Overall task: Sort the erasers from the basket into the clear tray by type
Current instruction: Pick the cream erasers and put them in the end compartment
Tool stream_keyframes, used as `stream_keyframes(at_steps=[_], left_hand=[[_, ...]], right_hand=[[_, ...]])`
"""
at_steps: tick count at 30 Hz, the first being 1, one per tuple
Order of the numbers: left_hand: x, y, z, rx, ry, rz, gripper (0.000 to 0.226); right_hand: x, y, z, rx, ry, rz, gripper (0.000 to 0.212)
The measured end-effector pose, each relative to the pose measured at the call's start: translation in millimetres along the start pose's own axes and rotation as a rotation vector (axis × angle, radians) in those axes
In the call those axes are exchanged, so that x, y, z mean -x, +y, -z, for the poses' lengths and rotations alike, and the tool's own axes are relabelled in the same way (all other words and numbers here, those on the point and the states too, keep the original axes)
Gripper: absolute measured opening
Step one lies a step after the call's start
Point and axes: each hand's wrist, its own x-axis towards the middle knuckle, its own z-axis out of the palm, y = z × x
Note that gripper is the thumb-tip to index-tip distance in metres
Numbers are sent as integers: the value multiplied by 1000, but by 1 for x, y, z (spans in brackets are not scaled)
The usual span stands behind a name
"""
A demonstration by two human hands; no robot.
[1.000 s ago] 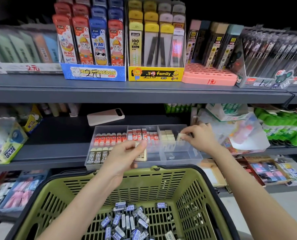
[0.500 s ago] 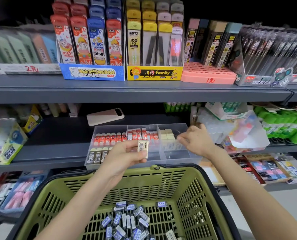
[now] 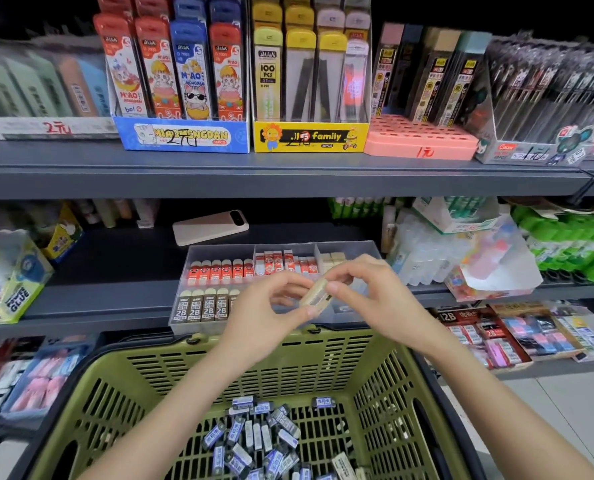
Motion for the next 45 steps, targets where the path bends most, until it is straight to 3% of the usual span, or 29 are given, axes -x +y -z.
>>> stream_keyframes(at_steps=[3, 6, 8, 12, 23, 27, 30, 32, 35, 40, 43, 45], left_hand=[[6, -13, 3, -351, 48, -82, 28], [13, -31, 6, -594, 63, -171, 35], [16, -38, 7, -723, 42, -198, 37], [18, -46, 10, -881, 1, -182, 41], [23, -61, 9, -924, -19, -221, 42], [30, -64, 13, -851, 54, -277, 37], [43, -68, 19, -750, 153, -358, 25], [55, -71, 22, -704, 179, -389, 24], [78, -77, 24, -683, 134, -370, 25], [112, -88, 23, -671, -44, -254, 22], [128, -93, 20, -599, -101, -132, 14], [136, -96, 17, -544, -124, -42, 16]], right_hand=[[-14, 28, 19, 135, 229, -42, 9], [-36, 60, 32, 456, 365, -164, 16], [-47, 77, 30, 606, 329, -211, 20], [-57, 95, 15, 725, 137, -136, 19], [-61, 103, 5, 738, -186, -215, 31], [-38, 85, 3, 789, 30, -69, 25], [-5, 56, -7, 574, 221, 99, 13], [22, 37, -17, 439, 232, 175, 13], [62, 22, -40, 293, -35, 113, 15], [101, 45, -92, 348, -700, -328, 29], [114, 68, -119, 502, -927, -478, 39], [121, 79, -131, 575, -983, -513, 47]])
